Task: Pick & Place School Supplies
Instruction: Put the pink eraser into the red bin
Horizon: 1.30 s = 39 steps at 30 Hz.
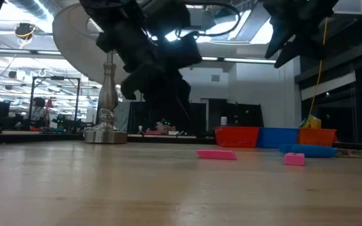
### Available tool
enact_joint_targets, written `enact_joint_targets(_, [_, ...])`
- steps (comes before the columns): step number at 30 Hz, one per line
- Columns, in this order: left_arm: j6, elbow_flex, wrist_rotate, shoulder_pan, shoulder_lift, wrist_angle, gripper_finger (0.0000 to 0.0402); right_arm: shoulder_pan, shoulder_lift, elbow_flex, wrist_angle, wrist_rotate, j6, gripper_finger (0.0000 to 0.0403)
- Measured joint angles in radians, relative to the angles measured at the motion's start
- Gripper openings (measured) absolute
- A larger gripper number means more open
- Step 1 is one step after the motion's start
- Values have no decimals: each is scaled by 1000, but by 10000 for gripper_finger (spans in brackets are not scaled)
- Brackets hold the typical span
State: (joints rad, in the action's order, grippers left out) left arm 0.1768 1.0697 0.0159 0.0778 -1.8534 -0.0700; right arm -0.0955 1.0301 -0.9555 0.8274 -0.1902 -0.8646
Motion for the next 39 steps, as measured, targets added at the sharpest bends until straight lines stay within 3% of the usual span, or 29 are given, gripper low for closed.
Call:
enact_joint_targets(22, [-33, 23, -115, -23, -160, 175, 201, 185, -1, 1, -1, -93, -192, 185])
enact_joint_targets(26, [-50, 23, -137, -23, -170, 182, 172, 216, -1, 1, -8, -110, -220, 185])
enact_joint_targets(33, [-163, 23, -178, -43, -173, 196, 67, 288, -1, 1, -169, -145, -110, 185])
enact_joint_targets(39, [-354, 20, -389, -86, -169, 322, 64, 362, -1, 1, -388, -91, 69, 185])
